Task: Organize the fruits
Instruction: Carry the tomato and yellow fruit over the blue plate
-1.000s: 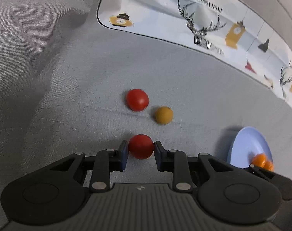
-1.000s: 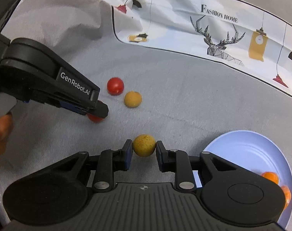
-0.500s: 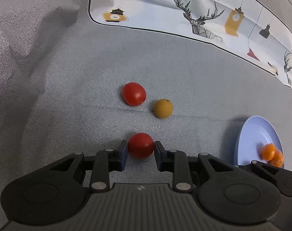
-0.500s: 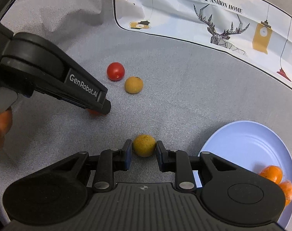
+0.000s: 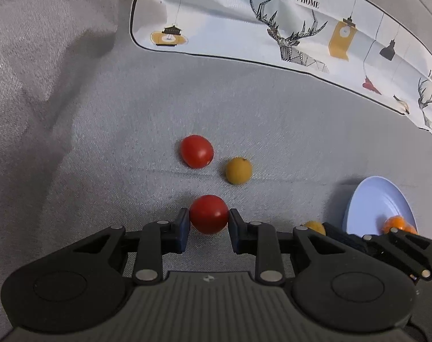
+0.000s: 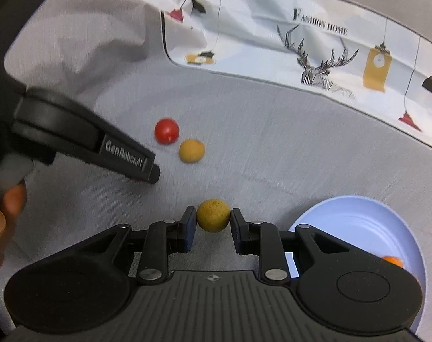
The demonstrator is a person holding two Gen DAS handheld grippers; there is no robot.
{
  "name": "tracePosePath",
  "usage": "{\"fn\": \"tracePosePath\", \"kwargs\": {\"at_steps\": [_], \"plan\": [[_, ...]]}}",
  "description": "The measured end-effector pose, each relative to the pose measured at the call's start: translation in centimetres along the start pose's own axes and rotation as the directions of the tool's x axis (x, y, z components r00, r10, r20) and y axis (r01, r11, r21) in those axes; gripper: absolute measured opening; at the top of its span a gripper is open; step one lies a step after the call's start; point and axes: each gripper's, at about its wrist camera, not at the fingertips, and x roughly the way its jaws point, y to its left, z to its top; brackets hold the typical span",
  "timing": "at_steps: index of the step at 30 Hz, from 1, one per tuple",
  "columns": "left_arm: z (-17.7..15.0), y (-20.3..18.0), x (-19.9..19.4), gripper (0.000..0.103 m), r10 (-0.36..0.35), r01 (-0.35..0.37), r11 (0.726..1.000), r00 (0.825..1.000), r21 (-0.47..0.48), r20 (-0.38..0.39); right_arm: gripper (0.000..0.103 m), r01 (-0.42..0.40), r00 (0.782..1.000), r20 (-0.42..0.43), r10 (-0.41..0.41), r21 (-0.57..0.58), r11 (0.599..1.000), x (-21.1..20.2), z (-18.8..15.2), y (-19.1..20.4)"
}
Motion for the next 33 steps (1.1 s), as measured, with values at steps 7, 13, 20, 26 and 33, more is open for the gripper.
{"fn": "tracePosePath", "kwargs": {"at_steps": [7, 13, 20, 26, 33], "plan": [[0.0, -0.4, -1.1, 0.032, -0.007, 0.007, 1.000, 1.000, 0.007, 0.023, 0.027, 0.010, 0.997, 0.070, -0.009, -0.009, 1.000, -2.4, 0.7, -0.8], [-0.1, -1.1, -1.9, 0.032, -0.017, 0.016, 1.000, 0.998, 0.021, 0.056, 0.027, 0.036, 0.993, 0.110, -0.036, 0.003, 0.999, -4.5, 0.7, -2.6], [-0.1, -2.4, -2.6, 0.032, -0.051, 0.046, 0.998, 0.993, 0.045, 0.104, 0.027, 0.072, 0.987, 0.142, -0.076, 0.031, 0.997, -6.2, 0.4, -5.1], [0.0, -3.3, -2.8, 0.032, -0.086, 0.079, 0.995, 0.987, 0.057, 0.134, 0.027, 0.103, 0.982, 0.150, -0.112, 0.065, 0.993, -6.9, -0.1, -7.3], [0.1, -4.1, -2.6, 0.032, -0.102, 0.093, 0.993, 0.985, 0.073, 0.137, 0.027, 0.122, 0.978, 0.155, -0.136, 0.098, 0.988, -7.2, -0.4, -8.4]]}}
